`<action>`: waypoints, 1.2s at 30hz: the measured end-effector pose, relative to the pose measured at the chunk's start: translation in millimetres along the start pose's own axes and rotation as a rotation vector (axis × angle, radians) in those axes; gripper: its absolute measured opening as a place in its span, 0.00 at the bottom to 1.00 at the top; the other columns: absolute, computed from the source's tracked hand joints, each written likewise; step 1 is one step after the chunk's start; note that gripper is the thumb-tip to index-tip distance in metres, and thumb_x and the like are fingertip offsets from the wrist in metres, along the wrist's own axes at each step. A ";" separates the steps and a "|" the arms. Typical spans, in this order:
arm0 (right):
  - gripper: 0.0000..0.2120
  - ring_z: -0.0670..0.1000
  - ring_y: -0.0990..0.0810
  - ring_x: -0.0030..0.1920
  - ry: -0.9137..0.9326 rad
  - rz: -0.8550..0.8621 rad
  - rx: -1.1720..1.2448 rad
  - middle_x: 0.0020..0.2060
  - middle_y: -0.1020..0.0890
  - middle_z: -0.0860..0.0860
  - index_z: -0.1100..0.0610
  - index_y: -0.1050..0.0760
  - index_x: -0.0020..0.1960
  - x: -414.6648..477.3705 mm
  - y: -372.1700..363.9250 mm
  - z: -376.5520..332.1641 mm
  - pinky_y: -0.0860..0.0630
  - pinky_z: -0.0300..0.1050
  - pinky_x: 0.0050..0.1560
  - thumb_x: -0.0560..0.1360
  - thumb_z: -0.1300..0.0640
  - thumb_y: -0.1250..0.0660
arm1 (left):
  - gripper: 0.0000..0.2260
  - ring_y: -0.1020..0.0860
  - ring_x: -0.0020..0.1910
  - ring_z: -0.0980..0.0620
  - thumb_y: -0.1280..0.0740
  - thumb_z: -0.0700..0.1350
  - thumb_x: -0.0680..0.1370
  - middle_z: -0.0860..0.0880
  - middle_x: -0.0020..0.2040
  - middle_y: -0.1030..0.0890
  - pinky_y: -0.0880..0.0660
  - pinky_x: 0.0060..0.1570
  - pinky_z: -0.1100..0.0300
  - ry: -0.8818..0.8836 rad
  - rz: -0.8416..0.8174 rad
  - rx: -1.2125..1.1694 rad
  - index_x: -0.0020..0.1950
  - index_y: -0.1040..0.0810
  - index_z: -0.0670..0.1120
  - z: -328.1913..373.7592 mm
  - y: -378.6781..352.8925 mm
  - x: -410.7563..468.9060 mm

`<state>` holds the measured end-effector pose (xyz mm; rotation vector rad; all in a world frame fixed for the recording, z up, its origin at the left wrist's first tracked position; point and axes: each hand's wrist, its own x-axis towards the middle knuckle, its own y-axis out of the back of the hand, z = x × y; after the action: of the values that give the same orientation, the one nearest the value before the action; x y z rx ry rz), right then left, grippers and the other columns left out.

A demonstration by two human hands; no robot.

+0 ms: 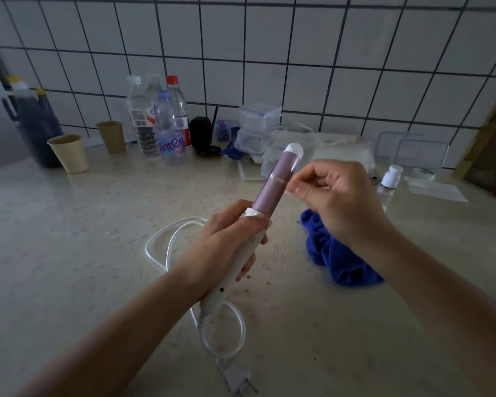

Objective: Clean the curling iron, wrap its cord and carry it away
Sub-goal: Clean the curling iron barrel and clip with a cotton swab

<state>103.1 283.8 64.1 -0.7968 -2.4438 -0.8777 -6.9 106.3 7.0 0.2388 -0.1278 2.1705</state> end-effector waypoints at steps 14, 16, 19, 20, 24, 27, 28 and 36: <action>0.10 0.48 0.30 0.25 -0.098 -0.005 0.042 0.23 0.24 0.47 0.53 0.18 0.40 4.8 11.7 -5.5 0.31 0.39 0.27 0.79 0.62 0.28 | 0.17 0.22 0.26 0.47 0.25 0.56 0.74 0.43 0.48 0.16 0.25 0.26 0.57 -0.025 -0.032 -0.034 0.57 0.20 0.50 -0.2 0.5 -1.2; 0.11 0.45 0.31 0.24 -0.087 0.009 0.053 0.22 0.25 0.47 0.52 0.18 0.39 3.3 11.1 -7.0 0.31 0.37 0.27 0.80 0.62 0.28 | 0.19 0.24 0.25 0.48 0.24 0.58 0.73 0.42 0.49 0.16 0.27 0.25 0.58 -0.026 -0.041 -0.047 0.59 0.21 0.50 -0.3 0.0 -1.3; 0.11 0.49 0.30 0.25 -0.069 -0.143 0.060 0.24 0.24 0.49 0.51 0.17 0.40 -10.4 -11.0 -10.9 0.31 0.50 0.26 0.80 0.60 0.29 | 0.16 0.25 0.23 0.48 0.26 0.53 0.75 0.41 0.47 0.16 0.29 0.24 0.59 -0.044 -0.010 -0.087 0.59 0.20 0.49 -0.2 1.1 -0.4; 0.11 0.51 0.29 0.26 -0.062 -0.186 0.039 0.25 0.23 0.49 0.51 0.17 0.40 -14.4 -17.4 -11.6 0.30 0.53 0.27 0.81 0.59 0.29 | 0.14 0.26 0.23 0.48 0.28 0.52 0.75 0.41 0.47 0.16 0.29 0.24 0.60 -0.045 -0.002 -0.101 0.59 0.20 0.48 0.0 1.9 -0.1; 0.12 0.47 0.31 0.24 -0.068 -0.139 0.007 0.23 0.25 0.46 0.52 0.18 0.40 -7.6 -8.9 -5.1 0.31 0.46 0.26 0.82 0.60 0.31 | 0.15 0.26 0.24 0.47 0.29 0.49 0.74 0.39 0.47 0.17 0.29 0.25 0.59 -0.018 -0.027 -0.121 0.60 0.20 0.48 0.8 2.4 -0.9; 0.09 0.43 0.32 0.23 -0.025 0.007 -0.057 0.24 0.24 0.46 0.55 0.17 0.42 0.9 7.0 -0.9 0.34 0.35 0.26 0.81 0.61 0.30 | 0.17 0.24 0.27 0.46 0.28 0.47 0.74 0.40 0.48 0.16 0.27 0.26 0.57 -0.007 -0.042 -0.098 0.63 0.21 0.49 -0.4 0.2 -2.9; 0.08 0.43 0.31 0.24 -0.007 0.028 -0.064 0.26 0.23 0.48 0.56 0.17 0.42 0.7 6.5 -0.7 0.33 0.35 0.25 0.80 0.61 0.29 | 0.17 0.24 0.27 0.46 0.27 0.47 0.74 0.40 0.48 0.16 0.27 0.26 0.57 -0.011 -0.037 -0.096 0.63 0.21 0.49 -0.9 -0.4 -2.8; 0.09 0.42 0.31 0.23 -0.023 -0.025 -0.080 0.27 0.20 0.45 0.53 0.18 0.42 -3.4 -6.6 6.0 0.31 0.39 0.24 0.81 0.59 0.29 | 0.14 0.23 0.27 0.48 0.27 0.49 0.73 0.42 0.46 0.16 0.27 0.25 0.57 -0.027 0.018 -0.051 0.59 0.18 0.52 -2.1 1.1 -1.0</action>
<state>100.3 282.4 55.1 -0.8107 -2.4563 -0.9867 -7.4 105.2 4.8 0.2391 -0.2015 2.1792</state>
